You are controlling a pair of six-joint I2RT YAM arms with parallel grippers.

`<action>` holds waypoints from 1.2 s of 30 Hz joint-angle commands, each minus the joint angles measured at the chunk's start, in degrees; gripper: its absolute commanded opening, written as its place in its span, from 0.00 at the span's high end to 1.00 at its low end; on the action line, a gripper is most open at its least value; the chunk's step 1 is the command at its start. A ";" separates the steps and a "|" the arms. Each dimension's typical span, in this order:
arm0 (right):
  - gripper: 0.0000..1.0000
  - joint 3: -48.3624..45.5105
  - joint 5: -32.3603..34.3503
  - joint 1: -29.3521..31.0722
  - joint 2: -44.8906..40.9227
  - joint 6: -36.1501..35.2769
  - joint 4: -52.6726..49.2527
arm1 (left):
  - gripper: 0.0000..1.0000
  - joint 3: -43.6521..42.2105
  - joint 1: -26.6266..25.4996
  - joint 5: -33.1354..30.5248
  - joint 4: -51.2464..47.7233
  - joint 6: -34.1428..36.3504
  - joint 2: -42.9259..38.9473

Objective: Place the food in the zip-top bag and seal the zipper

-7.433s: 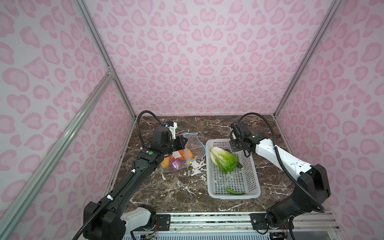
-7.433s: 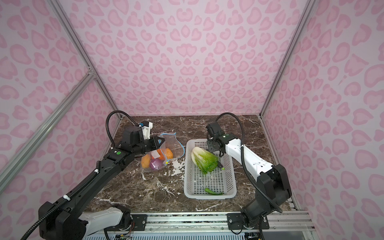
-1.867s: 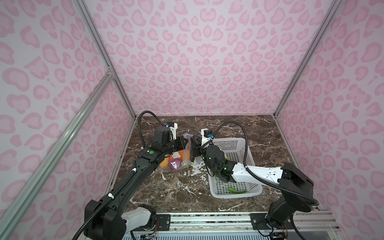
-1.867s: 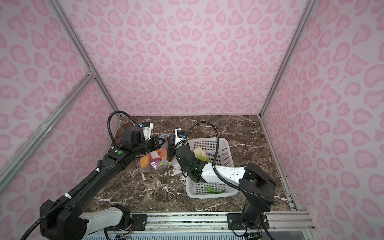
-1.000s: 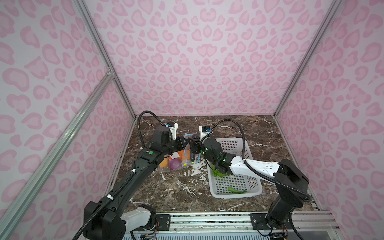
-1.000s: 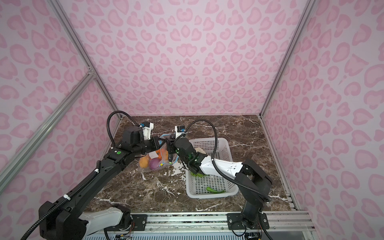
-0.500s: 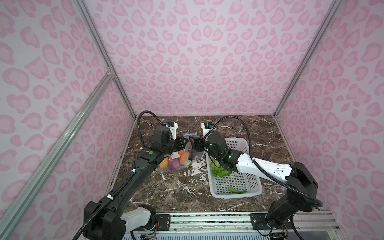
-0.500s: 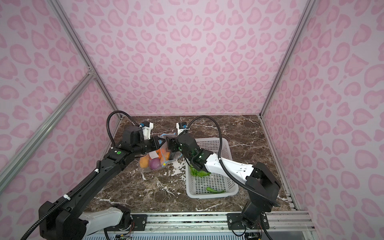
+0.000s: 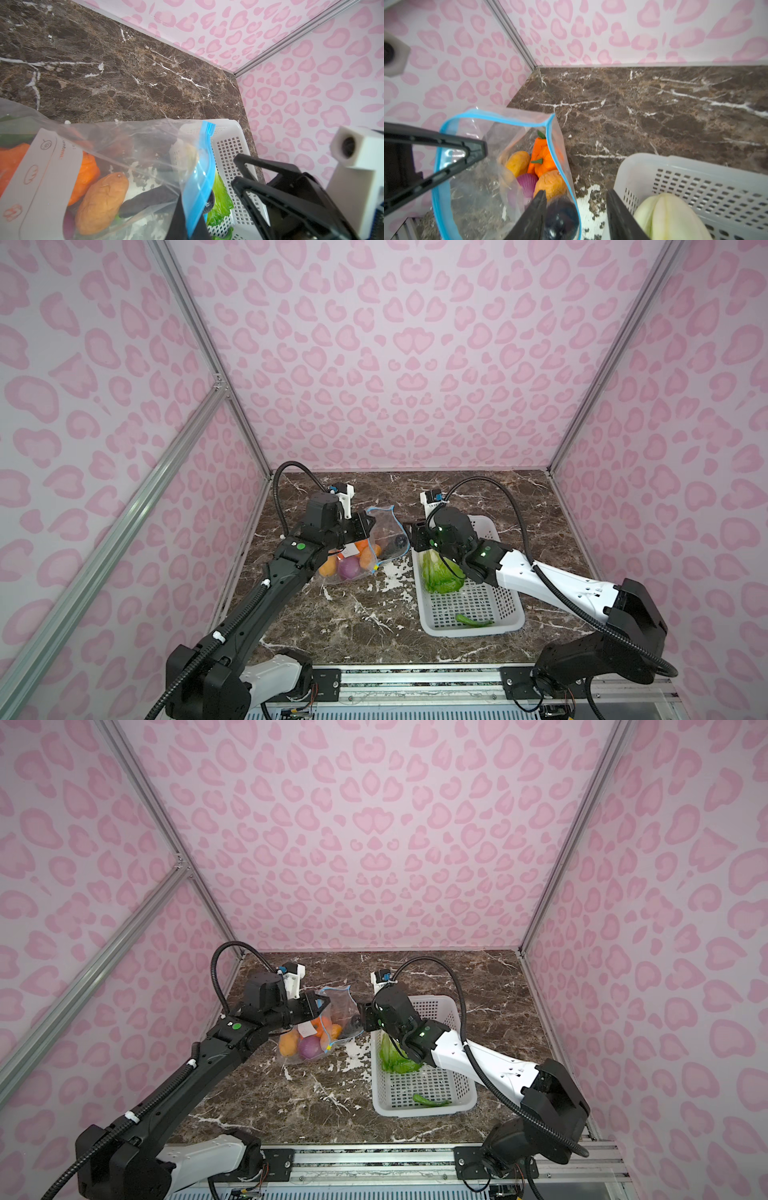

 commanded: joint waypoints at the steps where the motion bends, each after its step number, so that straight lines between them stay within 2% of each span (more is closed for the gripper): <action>1: 0.58 -0.17 -3.86 0.02 1.57 1.72 -2.78 | 0.98 0.32 0.10 -0.41 0.99 0.50 -0.01; 3: 0.63 0.74 -4.21 -0.01 2.92 1.89 -4.27 | 0.98 0.29 0.09 -0.52 1.03 0.50 -0.05; 8: 0.69 1.13 -2.65 -0.01 4.61 1.94 -5.49 | 0.98 0.30 0.12 -0.51 0.97 0.59 -0.33; 16: 0.64 2.25 -2.26 -1.91 6.77 1.66 -4.96 | 0.98 0.30 0.10 -0.07 1.21 0.46 -0.65; 20: 0.64 4.48 -4.56 -2.83 8.41 -0.17 -3.56 | 0.98 0.39 0.10 0.61 1.34 0.59 -0.49; 24: 0.68 6.40 -5.82 -3.36 9.94 -1.55 -4.39 | 0.98 0.46 0.07 0.59 1.32 0.66 -0.35; 29: 0.79 4.58 -8.22 -4.15 9.83 0.03 -2.95 | 0.98 0.43 0.12 -0.28 1.02 0.76 -0.88; 33: 1.00 3.44 -9.61 -4.24 8.70 0.40 -1.98 | 0.98 0.69 0.10 -1.03 0.60 1.19 -1.71; 36: 1.00 3.88 -11.28 -4.46 7.19 0.42 -1.39 | 0.98 1.18 0.18 -1.21 0.23 1.59 -2.53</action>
